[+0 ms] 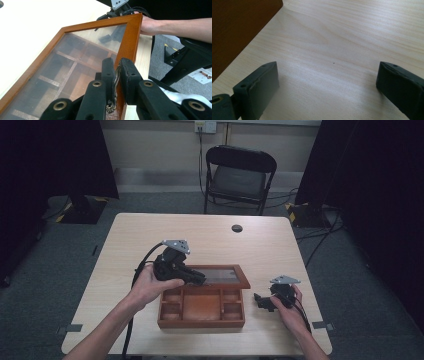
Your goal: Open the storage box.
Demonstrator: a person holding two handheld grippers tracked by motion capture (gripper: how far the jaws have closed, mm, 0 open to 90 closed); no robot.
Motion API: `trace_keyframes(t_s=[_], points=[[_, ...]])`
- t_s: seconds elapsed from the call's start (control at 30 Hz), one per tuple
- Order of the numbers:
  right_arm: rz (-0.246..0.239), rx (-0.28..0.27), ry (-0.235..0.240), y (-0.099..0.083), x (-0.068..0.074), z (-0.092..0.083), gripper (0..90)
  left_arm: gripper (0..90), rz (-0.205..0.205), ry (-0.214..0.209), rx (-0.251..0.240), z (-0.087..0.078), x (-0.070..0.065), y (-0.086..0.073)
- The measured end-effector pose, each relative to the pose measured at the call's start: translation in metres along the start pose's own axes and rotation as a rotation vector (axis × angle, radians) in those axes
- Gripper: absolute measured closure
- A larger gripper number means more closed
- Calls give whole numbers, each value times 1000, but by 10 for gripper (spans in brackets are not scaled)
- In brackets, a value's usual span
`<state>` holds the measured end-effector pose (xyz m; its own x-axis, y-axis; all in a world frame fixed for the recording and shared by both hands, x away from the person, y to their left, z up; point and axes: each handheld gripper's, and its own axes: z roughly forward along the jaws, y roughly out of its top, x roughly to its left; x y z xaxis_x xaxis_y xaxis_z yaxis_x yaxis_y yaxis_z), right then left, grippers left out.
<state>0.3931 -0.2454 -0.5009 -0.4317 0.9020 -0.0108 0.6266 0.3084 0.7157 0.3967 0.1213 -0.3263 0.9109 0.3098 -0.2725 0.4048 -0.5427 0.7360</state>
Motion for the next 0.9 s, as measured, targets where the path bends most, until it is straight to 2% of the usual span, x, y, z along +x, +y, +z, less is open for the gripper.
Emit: trace_keyframes(t_s=[0.2,0.47,0.9], points=[[-4,-2,0,0,0,0,35,820,19,4,11,0,1,4],[-4,-2,0,0,0,0,35,821,9,12,-4,-2,2,7],[-4,-2,-1,0,0,0,35,821,13,35,-13,-6,5,14]])
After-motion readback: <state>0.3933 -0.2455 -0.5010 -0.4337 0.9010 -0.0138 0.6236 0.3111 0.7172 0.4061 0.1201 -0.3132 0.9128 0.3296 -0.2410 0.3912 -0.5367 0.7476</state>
